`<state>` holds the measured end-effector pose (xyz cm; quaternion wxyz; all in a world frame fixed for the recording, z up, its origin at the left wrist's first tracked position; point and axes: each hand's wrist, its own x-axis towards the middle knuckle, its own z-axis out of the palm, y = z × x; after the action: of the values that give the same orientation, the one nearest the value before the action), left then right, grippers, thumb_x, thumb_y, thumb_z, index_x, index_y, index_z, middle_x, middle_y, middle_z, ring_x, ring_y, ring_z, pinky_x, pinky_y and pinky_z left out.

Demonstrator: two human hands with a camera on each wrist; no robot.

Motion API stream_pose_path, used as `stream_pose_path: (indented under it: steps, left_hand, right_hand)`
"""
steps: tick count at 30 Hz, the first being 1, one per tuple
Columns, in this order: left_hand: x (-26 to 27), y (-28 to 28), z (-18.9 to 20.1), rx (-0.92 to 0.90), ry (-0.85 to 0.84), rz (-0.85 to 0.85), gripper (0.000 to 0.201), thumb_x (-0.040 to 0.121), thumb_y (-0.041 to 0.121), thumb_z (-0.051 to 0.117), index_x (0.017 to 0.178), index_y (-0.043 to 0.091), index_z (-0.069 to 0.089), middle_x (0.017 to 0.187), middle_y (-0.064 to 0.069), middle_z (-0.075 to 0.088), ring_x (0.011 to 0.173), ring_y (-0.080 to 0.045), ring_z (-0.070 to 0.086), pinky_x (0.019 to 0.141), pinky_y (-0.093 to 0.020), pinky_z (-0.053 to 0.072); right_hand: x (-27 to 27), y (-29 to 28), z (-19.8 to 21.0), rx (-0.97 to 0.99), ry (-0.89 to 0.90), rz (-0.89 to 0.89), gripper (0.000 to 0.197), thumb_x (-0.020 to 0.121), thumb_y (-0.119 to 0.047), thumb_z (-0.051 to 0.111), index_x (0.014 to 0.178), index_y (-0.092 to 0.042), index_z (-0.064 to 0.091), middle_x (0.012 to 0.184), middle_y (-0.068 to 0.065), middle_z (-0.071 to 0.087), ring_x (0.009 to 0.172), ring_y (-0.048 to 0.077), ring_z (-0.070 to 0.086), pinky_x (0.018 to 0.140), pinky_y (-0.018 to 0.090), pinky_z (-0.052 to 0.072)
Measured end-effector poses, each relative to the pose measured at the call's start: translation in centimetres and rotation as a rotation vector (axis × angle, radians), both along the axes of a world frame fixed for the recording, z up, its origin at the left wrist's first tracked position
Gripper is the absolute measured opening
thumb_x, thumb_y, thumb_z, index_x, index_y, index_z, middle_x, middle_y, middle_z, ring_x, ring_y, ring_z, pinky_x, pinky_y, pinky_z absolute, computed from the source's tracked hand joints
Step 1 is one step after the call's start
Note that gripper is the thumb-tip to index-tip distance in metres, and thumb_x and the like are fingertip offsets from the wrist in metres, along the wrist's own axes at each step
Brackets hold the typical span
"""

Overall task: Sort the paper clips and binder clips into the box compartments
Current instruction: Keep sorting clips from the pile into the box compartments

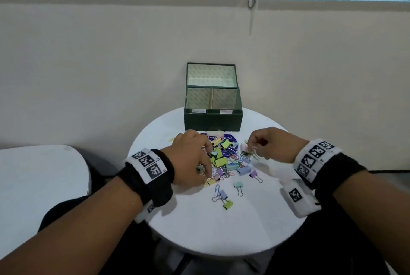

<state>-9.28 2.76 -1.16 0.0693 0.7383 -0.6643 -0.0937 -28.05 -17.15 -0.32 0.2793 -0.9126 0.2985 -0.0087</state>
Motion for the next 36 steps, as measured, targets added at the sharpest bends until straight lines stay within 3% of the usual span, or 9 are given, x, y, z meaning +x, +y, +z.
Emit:
stream_pose_path:
  steps: [3, 6, 8, 11, 13, 17, 26, 31, 36]
  left_hand:
    - [-0.3, 0.2, 0.1, 0.04, -0.015, 0.012, 0.026, 0.073, 0.044, 0.076, 0.098, 0.049, 0.071, 0.121, 0.021, 0.033, 0.119, -0.012, 0.024, 0.105, -0.034, 0.034]
    - [-0.4, -0.1, 0.2, 0.028, -0.119, -0.059, 0.031, 0.075, 0.052, 0.075, 0.106, 0.049, 0.069, 0.124, 0.016, 0.036, 0.124, -0.014, 0.024, 0.107, -0.036, 0.027]
    - [-0.6, -0.2, 0.4, 0.015, -0.112, -0.081, 0.024, 0.076, 0.05, 0.076, 0.099, 0.044, 0.073, 0.122, 0.016, 0.037, 0.123, -0.013, 0.024, 0.106, -0.035, 0.027]
    - [-0.5, -0.3, 0.0, -0.004, -0.104, -0.108, 0.013, 0.078, 0.046, 0.076, 0.089, 0.04, 0.077, 0.121, 0.019, 0.039, 0.12, -0.01, 0.025, 0.102, -0.03, 0.025]
    - [-0.4, -0.3, -0.4, -0.04, -0.122, -0.133, 0.01, 0.079, 0.046, 0.074, 0.086, 0.039, 0.077, 0.119, 0.02, 0.042, 0.119, -0.01, 0.027, 0.103, -0.033, 0.025]
    - [0.0, -0.3, -1.3, -0.112, -0.192, -0.199, 0.013, 0.084, 0.043, 0.064, 0.081, 0.034, 0.073, 0.109, 0.017, 0.046, 0.112, -0.013, 0.034, 0.101, -0.047, 0.031]
    - [0.9, -0.6, -1.1, -0.182, -0.105, -0.152, 0.009, 0.086, 0.039, 0.065, 0.085, 0.032, 0.071, 0.099, 0.015, 0.049, 0.1, -0.012, 0.037, 0.09, -0.034, 0.038]
    - [0.3, -0.7, -1.1, -0.031, -0.152, -0.206, 0.024, 0.077, 0.054, 0.071, 0.091, 0.035, 0.075, 0.101, 0.017, 0.047, 0.107, -0.01, 0.035, 0.093, -0.034, 0.038]
    - [-0.3, -0.6, -1.2, -0.126, -0.253, -0.272, 0.012, 0.083, 0.04, 0.065, 0.073, 0.032, 0.066, 0.093, 0.015, 0.052, 0.098, -0.011, 0.042, 0.095, -0.048, 0.041]
  right_hand:
    - [-0.9, -0.5, 0.8, 0.623, -0.435, -0.297, 0.026, 0.089, 0.007, 0.047, 0.073, -0.01, 0.06, 0.07, 0.006, 0.058, 0.057, 0.014, 0.058, 0.052, 0.024, 0.05]
    - [-2.0, -1.0, 1.4, 0.952, -0.54, -0.459, 0.021, 0.089, -0.002, 0.043, 0.074, -0.011, 0.055, 0.067, 0.007, 0.055, 0.05, 0.017, 0.049, 0.044, 0.023, 0.04]
    - [-2.1, -1.3, 1.4, 0.764, -0.34, -0.443, 0.015, 0.09, -0.011, 0.053, 0.075, -0.012, 0.055, 0.06, 0.002, 0.048, 0.048, 0.017, 0.039, 0.045, 0.024, 0.032]
    - [-1.2, -1.2, 0.9, -0.147, 0.258, -0.118, 0.015, 0.086, -0.03, 0.069, 0.085, -0.015, 0.066, 0.073, -0.004, 0.06, 0.069, 0.023, 0.055, 0.063, 0.029, 0.044]
    - [-0.2, -0.2, 0.2, -0.411, 0.375, 0.03, 0.015, 0.086, -0.035, 0.07, 0.097, -0.025, 0.068, 0.086, -0.012, 0.057, 0.087, 0.017, 0.055, 0.076, 0.026, 0.041]
    - [1.0, 0.0, -1.1, -0.384, 0.286, 0.076, 0.009, 0.09, -0.027, 0.063, 0.096, -0.027, 0.069, 0.095, -0.01, 0.06, 0.091, 0.015, 0.056, 0.077, 0.025, 0.041]
    - [0.8, -2.1, 0.4, -0.235, 0.157, 0.059, 0.017, 0.087, -0.024, 0.064, 0.072, -0.016, 0.062, 0.067, -0.008, 0.057, 0.064, 0.013, 0.048, 0.06, 0.022, 0.04]
    - [0.8, -0.6, -0.5, -0.257, 0.295, 0.102, 0.004, 0.083, -0.023, 0.073, 0.085, -0.02, 0.073, 0.077, -0.009, 0.065, 0.07, 0.008, 0.055, 0.059, 0.019, 0.039]
    - [1.7, 0.4, -1.4, -0.335, 0.441, 0.123, 0.011, 0.078, -0.02, 0.065, 0.088, -0.021, 0.07, 0.088, -0.005, 0.069, 0.077, 0.011, 0.059, 0.061, 0.021, 0.043]
